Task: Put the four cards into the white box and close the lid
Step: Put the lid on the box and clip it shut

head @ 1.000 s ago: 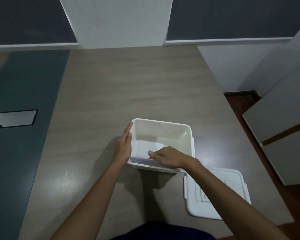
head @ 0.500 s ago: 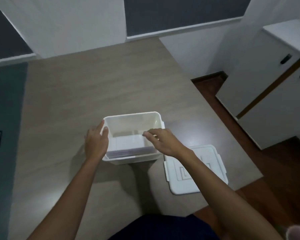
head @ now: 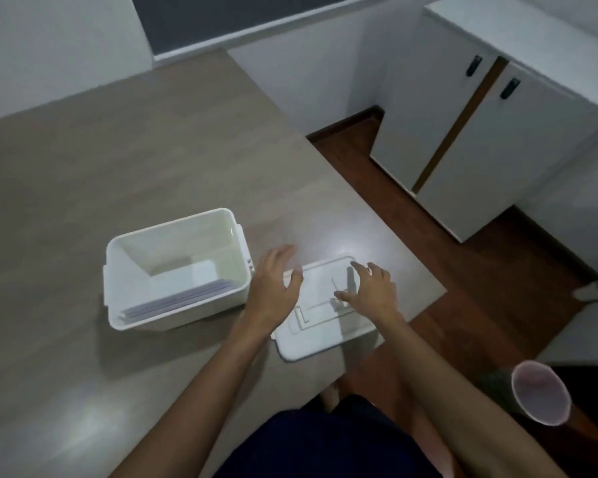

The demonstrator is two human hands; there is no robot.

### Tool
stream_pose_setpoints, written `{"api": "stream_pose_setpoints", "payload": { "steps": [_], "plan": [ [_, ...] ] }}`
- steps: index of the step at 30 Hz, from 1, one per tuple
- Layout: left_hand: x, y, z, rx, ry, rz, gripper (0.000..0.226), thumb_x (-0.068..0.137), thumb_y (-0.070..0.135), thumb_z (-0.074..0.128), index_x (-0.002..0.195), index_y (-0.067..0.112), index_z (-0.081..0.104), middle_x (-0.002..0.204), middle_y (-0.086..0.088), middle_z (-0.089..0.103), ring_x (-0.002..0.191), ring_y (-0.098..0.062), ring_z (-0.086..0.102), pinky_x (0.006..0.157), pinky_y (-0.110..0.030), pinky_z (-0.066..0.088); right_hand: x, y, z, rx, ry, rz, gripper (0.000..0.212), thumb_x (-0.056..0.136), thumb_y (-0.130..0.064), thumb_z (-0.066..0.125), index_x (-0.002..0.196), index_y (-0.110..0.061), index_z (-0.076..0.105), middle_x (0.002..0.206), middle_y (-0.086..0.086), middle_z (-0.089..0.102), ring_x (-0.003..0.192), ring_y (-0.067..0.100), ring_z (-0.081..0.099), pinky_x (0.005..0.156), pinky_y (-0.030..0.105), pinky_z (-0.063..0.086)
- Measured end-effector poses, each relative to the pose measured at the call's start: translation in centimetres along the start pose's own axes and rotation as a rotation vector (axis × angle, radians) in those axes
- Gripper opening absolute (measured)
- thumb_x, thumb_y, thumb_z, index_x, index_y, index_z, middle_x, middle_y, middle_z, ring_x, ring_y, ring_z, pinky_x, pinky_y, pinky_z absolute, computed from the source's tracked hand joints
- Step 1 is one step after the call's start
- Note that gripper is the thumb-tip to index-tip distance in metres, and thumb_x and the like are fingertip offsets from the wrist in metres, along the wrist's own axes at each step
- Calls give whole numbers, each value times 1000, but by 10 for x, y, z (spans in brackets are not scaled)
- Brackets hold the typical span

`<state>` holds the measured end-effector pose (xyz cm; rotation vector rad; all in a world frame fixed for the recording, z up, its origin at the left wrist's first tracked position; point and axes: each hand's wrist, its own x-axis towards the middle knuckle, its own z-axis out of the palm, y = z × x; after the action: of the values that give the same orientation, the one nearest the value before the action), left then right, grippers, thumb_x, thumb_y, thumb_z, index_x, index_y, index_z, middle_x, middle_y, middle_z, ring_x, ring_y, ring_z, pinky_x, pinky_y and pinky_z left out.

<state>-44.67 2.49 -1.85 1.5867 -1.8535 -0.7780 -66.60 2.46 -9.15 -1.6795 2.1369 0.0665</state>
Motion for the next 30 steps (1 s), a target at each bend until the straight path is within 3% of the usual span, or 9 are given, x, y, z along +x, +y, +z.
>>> {"api": "stream_pose_setpoints", "payload": {
  "steps": [4, 9, 14, 18, 22, 26, 30],
  "plan": [
    [-15, -16, 40, 89, -170, -136, 52, 92, 30, 50, 141, 13, 42, 145, -4, 42, 134, -21, 39, 107, -31, 33, -6, 33, 14, 1, 56, 14, 68, 86, -58, 59, 142, -26, 37, 146, 14, 42, 131, 34, 38, 101, 46, 41],
    [-28, -31, 63, 265, -181, -501, 56, 83, 40, 52, 128, 7, 49, 122, -14, 46, 117, -33, 48, 95, -44, 46, -6, 59, 16, 13, 155, 78, 59, 88, -51, 60, 137, -21, 45, 127, 15, 53, 109, 32, 50, 88, 42, 45],
    [-29, -31, 81, 268, -225, -618, 56, 78, 50, 48, 116, 10, 56, 117, -15, 48, 112, -35, 47, 98, -44, 42, -3, 71, 21, 84, 214, 151, 63, 86, -47, 64, 130, -3, 52, 115, 22, 56, 101, 35, 52, 86, 43, 45],
    [-16, -15, 81, 72, -113, -667, 45, 80, 42, 56, 115, 14, 62, 117, -13, 47, 111, -35, 52, 96, -36, 41, 0, 74, 23, 182, 189, 225, 65, 88, -49, 60, 132, -2, 50, 122, 22, 51, 110, 34, 47, 92, 42, 43],
    [2, 8, 67, -77, -25, -564, 44, 86, 27, 60, 128, 15, 53, 128, -8, 43, 108, -29, 57, 85, -27, 37, -1, 68, 14, 407, 237, 306, 67, 85, -52, 61, 137, -12, 47, 125, 13, 45, 116, 29, 46, 95, 43, 48],
    [17, 27, 36, -72, 140, -448, 58, 84, 26, 62, 138, 13, 44, 135, -8, 41, 119, -27, 50, 91, -26, 35, 3, 38, -11, 698, 368, 344, 59, 80, -50, 68, 131, -22, 51, 121, 2, 45, 111, 21, 51, 94, 39, 50],
    [23, 40, -10, -66, 330, -322, 58, 80, 22, 66, 134, 13, 47, 132, -9, 42, 120, -25, 48, 90, -21, 33, 7, -12, -37, 970, 448, 275, 47, 83, -46, 68, 123, -25, 54, 117, -5, 51, 105, 16, 55, 85, 32, 54]
  ]
}}
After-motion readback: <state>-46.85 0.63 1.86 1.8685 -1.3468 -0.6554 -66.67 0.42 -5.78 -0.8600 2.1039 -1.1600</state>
